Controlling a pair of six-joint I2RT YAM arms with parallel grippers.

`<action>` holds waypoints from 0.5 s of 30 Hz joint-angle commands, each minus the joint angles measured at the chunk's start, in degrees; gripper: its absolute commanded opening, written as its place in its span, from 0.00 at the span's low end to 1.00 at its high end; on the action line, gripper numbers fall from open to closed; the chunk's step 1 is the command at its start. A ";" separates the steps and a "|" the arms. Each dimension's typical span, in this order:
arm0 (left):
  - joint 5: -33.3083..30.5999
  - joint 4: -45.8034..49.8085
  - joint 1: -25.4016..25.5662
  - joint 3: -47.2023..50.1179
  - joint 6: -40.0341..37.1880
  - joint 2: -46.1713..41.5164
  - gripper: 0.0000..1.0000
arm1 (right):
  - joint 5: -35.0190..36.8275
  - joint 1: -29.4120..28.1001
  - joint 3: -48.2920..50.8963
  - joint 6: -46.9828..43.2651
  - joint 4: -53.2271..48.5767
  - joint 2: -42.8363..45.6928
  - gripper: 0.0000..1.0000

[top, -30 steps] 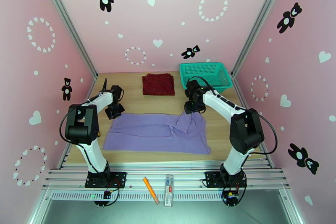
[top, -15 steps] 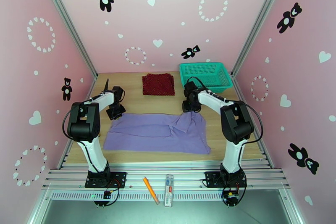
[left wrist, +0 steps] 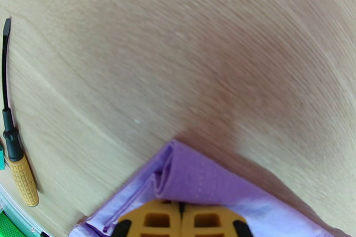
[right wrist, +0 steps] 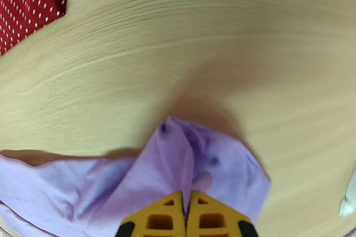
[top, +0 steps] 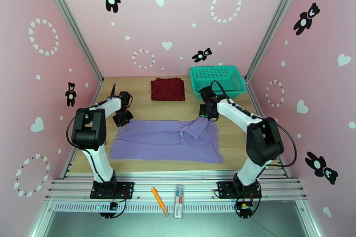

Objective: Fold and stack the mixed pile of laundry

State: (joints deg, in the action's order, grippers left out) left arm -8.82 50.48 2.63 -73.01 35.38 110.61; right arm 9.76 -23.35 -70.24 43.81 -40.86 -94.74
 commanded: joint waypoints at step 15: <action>2.84 -2.67 0.53 -2.31 -1.54 4.27 0.00 | 8.55 -7.08 10.35 12.70 -9.81 11.05 0.52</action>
State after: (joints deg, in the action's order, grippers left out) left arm -8.58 50.52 2.74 -75.29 34.65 112.14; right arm 14.09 -30.65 -59.77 60.38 -46.11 -87.15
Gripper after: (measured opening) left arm 0.066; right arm 0.495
